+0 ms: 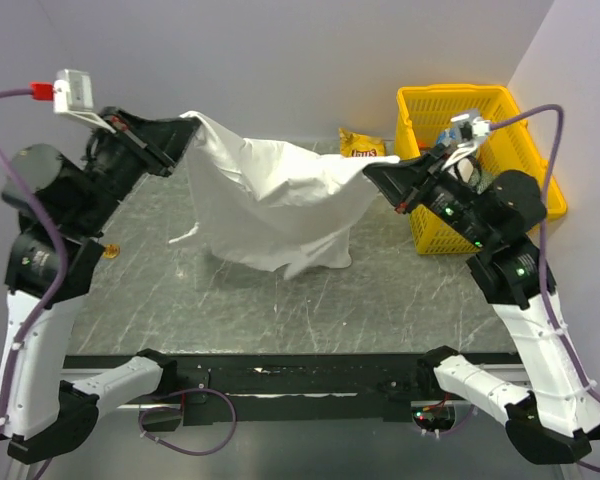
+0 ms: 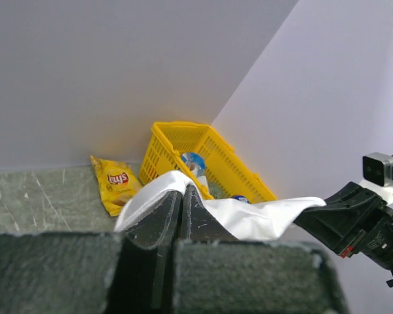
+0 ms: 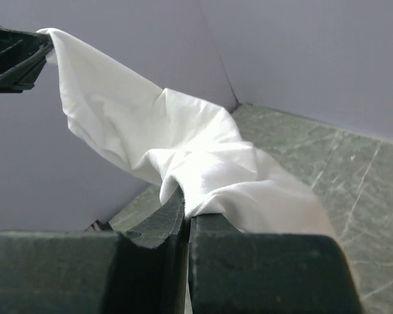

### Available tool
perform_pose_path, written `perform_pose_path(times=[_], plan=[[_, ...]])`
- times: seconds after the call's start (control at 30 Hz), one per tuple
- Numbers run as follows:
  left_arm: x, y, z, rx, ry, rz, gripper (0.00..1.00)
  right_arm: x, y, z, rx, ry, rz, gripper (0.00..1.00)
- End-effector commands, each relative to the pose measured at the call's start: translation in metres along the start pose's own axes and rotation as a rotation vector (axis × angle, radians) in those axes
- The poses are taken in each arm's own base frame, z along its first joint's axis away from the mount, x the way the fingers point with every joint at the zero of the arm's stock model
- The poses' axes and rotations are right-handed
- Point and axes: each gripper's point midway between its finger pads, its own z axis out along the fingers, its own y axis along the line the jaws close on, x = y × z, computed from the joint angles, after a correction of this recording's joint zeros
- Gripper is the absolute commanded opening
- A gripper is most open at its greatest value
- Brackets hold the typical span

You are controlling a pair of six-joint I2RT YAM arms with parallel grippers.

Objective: Pin the brooch onto the clothing

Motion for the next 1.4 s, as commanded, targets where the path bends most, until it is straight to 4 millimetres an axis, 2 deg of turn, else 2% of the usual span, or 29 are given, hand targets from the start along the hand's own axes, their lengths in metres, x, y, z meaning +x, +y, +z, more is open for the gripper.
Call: perform_pose_path(times=[0.0,0.13,0.27,0.33,0.43,0.6,0.63,0.7,0.73,0.77,0.83,0.87,0.9,0.93,0.97,1.0,1.03,1.07,1.1,1.13,1.2,1.23,1.27,1.3,1.37], plan=[[-0.021,-0.009,-0.012,-0.025,0.002,0.059,0.01,-0.051,0.043,-0.031,-0.098,-0.130,-0.087,0.00],[-0.046,-0.034,-0.029,0.030,-0.053,0.068,0.01,-0.067,0.069,-0.053,-0.172,-0.180,-0.120,0.00],[-0.051,-0.038,-0.035,0.036,-0.062,0.070,0.01,-0.076,0.084,-0.068,-0.212,-0.210,-0.138,0.00],[-0.053,-0.037,-0.034,0.028,-0.069,0.073,0.01,-0.078,0.084,-0.070,-0.206,-0.218,-0.141,0.00],[-0.053,-0.028,-0.026,-0.010,-0.073,0.080,0.01,-0.075,0.073,-0.060,-0.168,-0.208,-0.133,0.00],[-0.039,-0.001,0.000,-0.096,-0.037,0.087,0.01,-0.050,0.039,-0.016,-0.112,-0.112,-0.095,0.00],[-0.032,0.012,0.010,-0.135,-0.026,0.086,0.01,-0.045,0.033,-0.008,-0.105,-0.092,-0.087,0.00],[-0.025,0.025,0.019,-0.173,-0.011,0.088,0.01,-0.033,0.017,0.016,-0.082,-0.044,-0.074,0.00],[-0.018,0.041,0.029,-0.209,0.008,0.086,0.01,-0.028,0.009,0.024,-0.071,-0.029,-0.071,0.00],[-0.017,0.047,0.035,-0.218,0.008,0.081,0.01,-0.020,-0.004,0.040,-0.051,0.000,-0.061,0.00],[-0.006,0.076,0.050,-0.266,0.037,0.072,0.01,-0.018,-0.014,0.057,-0.051,0.008,-0.057,0.00],[-0.006,0.084,0.057,-0.269,0.033,0.065,0.01,-0.009,-0.029,0.073,-0.038,0.035,-0.035,0.00],[-0.004,0.107,0.066,-0.307,0.041,0.060,0.01,-0.007,-0.036,0.082,-0.040,0.040,-0.026,0.00],[-0.002,0.115,0.072,-0.300,0.052,0.054,0.01,-0.006,-0.046,0.099,-0.046,0.048,-0.019,0.00],[-0.005,0.122,0.078,-0.296,0.050,0.045,0.01,-0.008,-0.056,0.106,-0.040,0.051,0.001,0.00],[-0.003,0.149,0.089,-0.335,0.063,0.033,0.01,-0.011,-0.062,0.114,-0.043,0.051,0.009,0.00],[-0.012,0.150,0.095,-0.318,0.048,0.035,0.01,-0.028,-0.054,0.120,-0.084,0.026,-0.007,0.00],[-0.015,0.154,0.101,-0.297,0.049,0.020,0.01,-0.019,-0.073,0.141,-0.075,0.052,0.028,0.00],[-0.027,0.168,0.113,-0.304,0.030,0.019,0.01,-0.023,-0.081,0.149,-0.072,0.048,0.033,0.00],[-0.033,0.172,0.120,-0.299,0.021,0.019,0.01,-0.030,-0.090,0.166,-0.082,0.040,0.032,0.00],[-0.055,0.174,0.137,-0.265,-0.017,0.022,0.01,-0.039,-0.095,0.182,-0.108,0.040,0.052,0.00],[-0.062,0.173,0.141,-0.245,-0.028,0.023,0.01,-0.072,-0.079,0.182,-0.148,-0.020,0.009,0.00],[-0.068,0.167,0.147,-0.217,-0.042,0.012,0.01,-0.059,-0.098,0.200,-0.135,0.011,0.034,0.00],[-0.083,0.169,0.148,-0.198,-0.073,0.024,0.01,-0.069,-0.097,0.204,-0.144,-0.009,0.023,0.00],[-0.102,0.158,0.149,-0.150,-0.139,0.039,0.01,-0.097,-0.089,0.206,-0.182,-0.086,-0.023,0.00]])
